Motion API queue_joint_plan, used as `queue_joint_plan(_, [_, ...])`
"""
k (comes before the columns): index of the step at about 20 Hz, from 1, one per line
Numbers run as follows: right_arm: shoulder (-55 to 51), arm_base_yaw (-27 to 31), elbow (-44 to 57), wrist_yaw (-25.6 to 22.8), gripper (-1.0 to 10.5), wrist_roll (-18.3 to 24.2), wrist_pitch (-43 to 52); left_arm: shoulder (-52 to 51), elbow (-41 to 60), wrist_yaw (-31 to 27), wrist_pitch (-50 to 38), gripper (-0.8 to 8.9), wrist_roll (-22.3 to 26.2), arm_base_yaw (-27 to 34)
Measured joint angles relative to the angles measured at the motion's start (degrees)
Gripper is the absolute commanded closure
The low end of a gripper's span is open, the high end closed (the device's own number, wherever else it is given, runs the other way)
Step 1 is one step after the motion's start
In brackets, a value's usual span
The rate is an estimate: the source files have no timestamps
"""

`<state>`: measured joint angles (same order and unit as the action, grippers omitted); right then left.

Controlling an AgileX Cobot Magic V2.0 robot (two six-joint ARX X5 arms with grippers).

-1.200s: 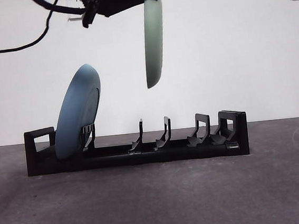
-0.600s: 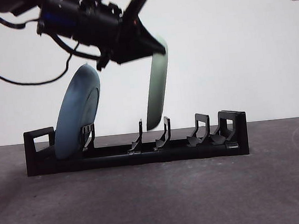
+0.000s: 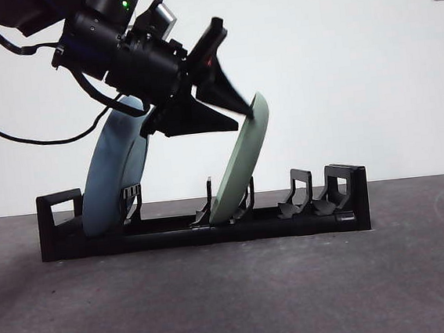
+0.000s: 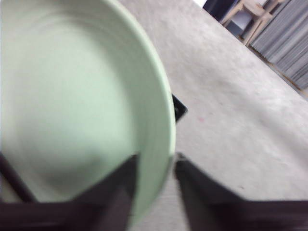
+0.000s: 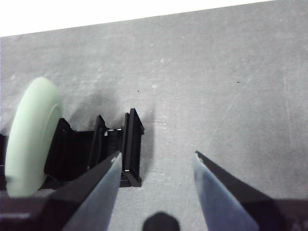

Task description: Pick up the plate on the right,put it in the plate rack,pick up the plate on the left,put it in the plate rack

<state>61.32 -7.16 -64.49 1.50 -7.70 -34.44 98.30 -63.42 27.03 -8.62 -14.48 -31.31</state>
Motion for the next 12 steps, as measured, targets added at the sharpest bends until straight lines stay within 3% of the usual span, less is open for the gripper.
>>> queue_joint_plan(3, [0.0, 0.0, 0.0, 1.9, 7.0, 0.0, -0.3, -2.8, 0.0, 1.4, 1.7, 5.2, 0.7, -0.9])
queue_joint_plan(7, [0.0, 0.0, 0.0, 14.9, 7.0, 1.0, -1.4, -14.0, 0.0, 0.4, 7.1, 5.22, 5.2, -1.7])
queue_joint_plan(9, [0.0, -0.4, 0.0, 17.8, 8.2, 2.0, -3.0, -20.5, 0.0, -3.7, 12.9, 5.55, 8.4, -1.7])
queue_joint_plan(11, [0.0, -1.4, 0.0, 17.9, 9.3, 3.9, -6.3, -27.0, 0.0, -10.8, 20.3, 7.99, 11.7, -1.7])
queue_joint_plan(12, [0.0, -1.7, 0.0, 17.8, 9.6, 5.0, -8.0, -30.6, 0.0, -15.6, 24.8, 8.2, 13.3, -1.7])
